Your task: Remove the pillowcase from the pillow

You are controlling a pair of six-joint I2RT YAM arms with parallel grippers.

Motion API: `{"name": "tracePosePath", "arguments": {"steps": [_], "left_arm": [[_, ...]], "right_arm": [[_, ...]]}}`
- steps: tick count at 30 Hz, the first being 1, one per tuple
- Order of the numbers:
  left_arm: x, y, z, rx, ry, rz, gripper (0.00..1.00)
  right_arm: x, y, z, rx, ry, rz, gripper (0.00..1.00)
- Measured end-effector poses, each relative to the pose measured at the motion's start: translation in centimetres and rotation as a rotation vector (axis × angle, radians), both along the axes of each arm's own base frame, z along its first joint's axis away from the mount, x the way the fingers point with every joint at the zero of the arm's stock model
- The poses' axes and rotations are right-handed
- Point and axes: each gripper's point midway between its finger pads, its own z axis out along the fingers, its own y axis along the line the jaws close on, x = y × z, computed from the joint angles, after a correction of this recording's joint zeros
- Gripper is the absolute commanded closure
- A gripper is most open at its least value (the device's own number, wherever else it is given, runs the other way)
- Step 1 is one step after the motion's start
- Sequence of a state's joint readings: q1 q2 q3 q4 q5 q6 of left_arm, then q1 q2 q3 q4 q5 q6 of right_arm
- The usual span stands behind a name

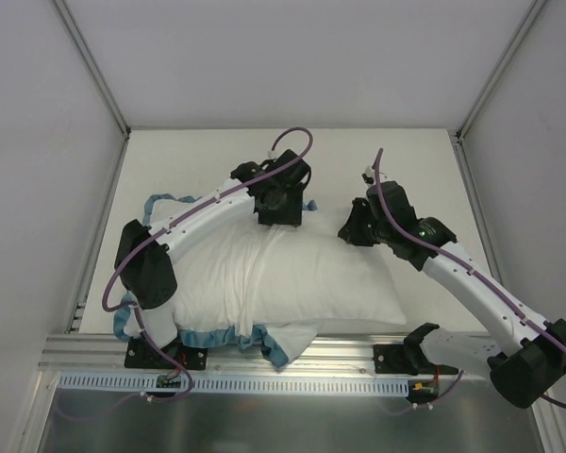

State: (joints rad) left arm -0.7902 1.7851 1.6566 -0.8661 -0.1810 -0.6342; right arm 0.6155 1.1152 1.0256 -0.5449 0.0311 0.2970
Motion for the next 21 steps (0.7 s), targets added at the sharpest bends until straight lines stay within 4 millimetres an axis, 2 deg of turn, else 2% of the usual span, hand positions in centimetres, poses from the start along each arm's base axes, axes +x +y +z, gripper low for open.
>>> {"name": "tracePosePath", "arguments": {"steps": [3, 4, 6, 10, 15, 21], "left_arm": [[0.4, 0.6, 0.6, -0.017, -0.008, 0.01, 0.77], [0.5, 1.0, 0.7, -0.024, -0.009, 0.017, 0.88], [1.0, 2.9, 1.0, -0.034, -0.007, 0.055, 0.98], [1.7, 6.7, 1.6, -0.079, 0.014, 0.14, 1.0], [1.7, 9.4, 2.5, -0.148, 0.042, 0.198, 1.0], [1.8, 14.5, 5.3, -0.253, 0.047, 0.328, 1.0]], "right_arm": [[-0.2, -1.2, -0.2, 0.018, 0.0, -0.035, 0.99], [-0.1, -1.8, -0.1, 0.034, -0.003, -0.055, 0.99], [-0.1, -3.3, 0.0, 0.06, -0.006, -0.101, 0.99], [-0.5, -5.5, -0.1, 0.1, -0.007, -0.167, 0.99], [-1.8, -6.8, 0.0, 0.136, -0.014, -0.201, 0.99], [-3.6, -8.1, 0.9, 0.16, -0.043, -0.234, 0.99]]}}
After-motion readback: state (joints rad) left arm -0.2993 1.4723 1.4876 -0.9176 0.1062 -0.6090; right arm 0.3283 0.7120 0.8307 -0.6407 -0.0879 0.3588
